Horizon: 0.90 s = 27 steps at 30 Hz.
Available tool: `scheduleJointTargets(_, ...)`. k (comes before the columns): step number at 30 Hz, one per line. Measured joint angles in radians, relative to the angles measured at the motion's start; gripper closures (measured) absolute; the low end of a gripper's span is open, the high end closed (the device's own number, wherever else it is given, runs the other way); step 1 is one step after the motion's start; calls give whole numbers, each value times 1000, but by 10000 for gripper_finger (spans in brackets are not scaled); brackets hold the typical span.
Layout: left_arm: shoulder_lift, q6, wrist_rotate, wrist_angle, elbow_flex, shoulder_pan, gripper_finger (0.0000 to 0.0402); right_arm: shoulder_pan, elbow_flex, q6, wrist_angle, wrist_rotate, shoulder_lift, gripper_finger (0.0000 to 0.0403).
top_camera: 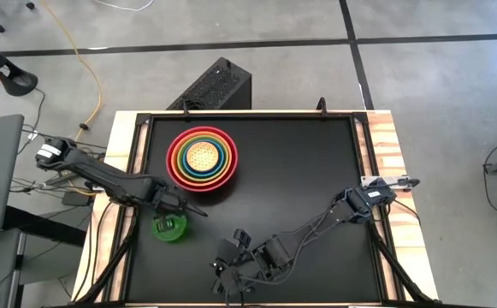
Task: Nest bowls inside each other
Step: Stack the green bowl on top of the orange and blue bowl
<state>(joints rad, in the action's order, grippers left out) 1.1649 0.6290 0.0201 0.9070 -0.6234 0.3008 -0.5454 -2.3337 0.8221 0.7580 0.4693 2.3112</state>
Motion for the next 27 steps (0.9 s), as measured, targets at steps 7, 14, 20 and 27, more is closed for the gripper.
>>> scheduleJointTargets(7,-92,128,-19,-71,-150,42,400,-46,0,41,19,-34,0,281)
scheduleJointTargets(14,-37,229,30,-130,-267,49,401,-49,-4,-183,6,-48,0,281)
scheduleJointTargets(20,93,201,58,-143,-326,47,401,-11,-24,-451,-28,-131,1,279)
scheduleJointTargets(27,194,146,57,-196,-394,46,401,28,-24,-559,87,-175,0,229)
